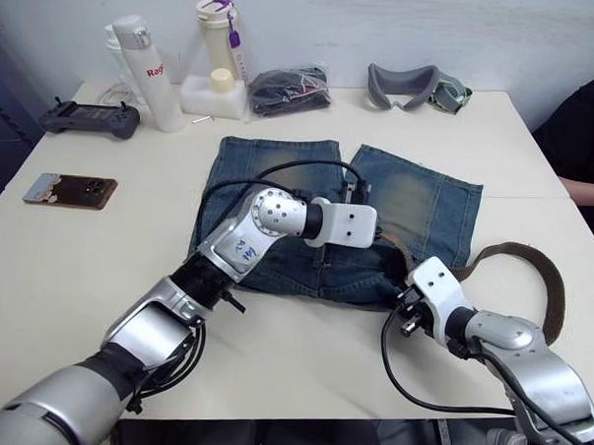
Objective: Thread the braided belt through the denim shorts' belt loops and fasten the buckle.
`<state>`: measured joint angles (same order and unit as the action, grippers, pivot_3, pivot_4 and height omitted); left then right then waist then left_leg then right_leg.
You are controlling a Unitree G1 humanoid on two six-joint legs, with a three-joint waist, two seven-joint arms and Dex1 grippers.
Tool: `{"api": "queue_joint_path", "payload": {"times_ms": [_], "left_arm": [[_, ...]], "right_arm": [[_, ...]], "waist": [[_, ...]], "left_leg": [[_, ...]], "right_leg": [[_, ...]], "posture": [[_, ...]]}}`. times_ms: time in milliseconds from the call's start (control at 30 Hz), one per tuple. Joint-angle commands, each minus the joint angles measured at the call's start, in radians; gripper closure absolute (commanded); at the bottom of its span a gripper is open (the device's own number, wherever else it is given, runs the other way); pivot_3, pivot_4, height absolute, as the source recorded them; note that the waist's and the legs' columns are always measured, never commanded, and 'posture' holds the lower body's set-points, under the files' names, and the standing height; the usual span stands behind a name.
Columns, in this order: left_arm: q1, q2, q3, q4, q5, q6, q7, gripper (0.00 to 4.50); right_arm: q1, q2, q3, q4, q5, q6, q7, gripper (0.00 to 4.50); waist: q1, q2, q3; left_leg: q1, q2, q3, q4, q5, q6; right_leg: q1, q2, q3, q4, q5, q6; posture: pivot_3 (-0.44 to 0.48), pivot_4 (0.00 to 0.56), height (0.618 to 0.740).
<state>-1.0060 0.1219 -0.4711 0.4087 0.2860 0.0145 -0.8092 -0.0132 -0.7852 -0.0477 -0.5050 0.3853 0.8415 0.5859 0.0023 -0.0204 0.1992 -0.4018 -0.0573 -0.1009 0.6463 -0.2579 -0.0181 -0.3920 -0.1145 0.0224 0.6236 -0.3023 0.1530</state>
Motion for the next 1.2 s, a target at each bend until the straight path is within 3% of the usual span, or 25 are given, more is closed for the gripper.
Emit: {"api": "queue_joint_path", "payload": {"times_ms": [33, 300, 567, 800, 967, 1000, 1100, 1200], "left_arm": [[-0.022, -0.007, 0.034, -0.048, -0.033, 0.023, -0.008, 4.5], [0.023, 0.224, 0.066, -0.269, -0.054, 0.099, -0.192, 4.5], [0.078, 0.372, 0.143, -0.5, -0.136, 0.272, -0.293, 4.5], [0.168, 0.411, 0.102, -0.542, -0.109, 0.341, -0.268, 4.5], [0.221, 0.349, 0.09, -0.518, -0.135, 0.403, -0.219, 4.5], [0.226, 0.338, 0.097, -0.517, -0.152, 0.429, -0.219, 3.75], [0.228, 0.332, 0.117, -0.523, -0.183, 0.478, -0.226, 2.6], [0.225, 0.339, 0.162, -0.54, -0.244, 0.547, -0.235, 1.12]], "right_arm": [[0.03, 0.01, 0.043, 0.052, -0.02, 0.048, -0.011, 4.39], [0.019, 0.018, 0.063, 0.058, -0.026, 0.053, -0.01, 4.39], [-0.002, 0.012, 0.082, 0.083, -0.032, 0.056, 0.009, 4.39], [-0.033, -0.004, 0.087, 0.104, -0.032, 0.055, 0.033, 4.39], [-0.032, -0.035, 0.052, 0.076, -0.006, 0.058, 0.074, 4.39], [-0.027, -0.047, 0.04, 0.067, 0.001, 0.055, 0.086, 4.39], [-0.014, -0.077, 0.008, 0.05, 0.018, 0.054, 0.117, 4.39], [0.015, -0.129, -0.031, 0.033, 0.036, 0.043, 0.167, 4.39]], "waist": [[0.0, 0.0, 0.0], [-0.005, 0.0, -0.001], [-0.005, -0.007, -0.006], [-0.006, -0.009, -0.007], [-0.001, -0.009, -0.007], [0.0, -0.009, -0.007], [0.002, -0.009, -0.007], [0.012, -0.007, -0.007]], "left_leg": [[0.0, 0.0, 0.0, 0.0, 0.0, 0.0], [0.001, 0.001, 0.0, -0.001, -0.001, -0.001], [0.002, 0.001, 0.0, -0.001, -0.001, -0.001], [0.015, 0.004, 0.001, -0.005, -0.005, -0.003], [0.016, 0.004, 0.0, -0.006, -0.006, -0.003], [0.016, 0.004, 0.0, -0.006, -0.006, -0.002], [0.015, 0.004, 0.0, -0.006, -0.006, -0.002], [0.015, 0.003, -0.001, -0.009, -0.006, -0.002]], "right_leg": [[0.0, 0.0, 0.0, 0.0, 0.0, 0.0], [0.0, 0.0, 0.0, 0.0, 0.0, -0.001], [0.0, 0.0, 0.001, 0.0, -0.001, -0.002], [0.011, 0.002, 0.001, -0.002, -0.003, -0.005], [0.014, 0.002, 0.001, -0.004, -0.003, -0.005], [0.014, 0.001, 0.0, -0.004, -0.003, -0.005], [0.013, 0.001, -0.001, -0.005, -0.003, -0.005], [0.012, 0.001, -0.002, -0.006, -0.004, -0.005]], "posture": [[0.0, 0.15, 0.74], [0.0, 0.15, 0.74], [0.0, 0.15, 0.74], [0.0, 0.15, 0.74], [0.0, 0.15, 0.74], [0.0, 0.15, 0.74], [0.0, 0.15, 0.74], [0.0, 0.15, 0.74]]}}
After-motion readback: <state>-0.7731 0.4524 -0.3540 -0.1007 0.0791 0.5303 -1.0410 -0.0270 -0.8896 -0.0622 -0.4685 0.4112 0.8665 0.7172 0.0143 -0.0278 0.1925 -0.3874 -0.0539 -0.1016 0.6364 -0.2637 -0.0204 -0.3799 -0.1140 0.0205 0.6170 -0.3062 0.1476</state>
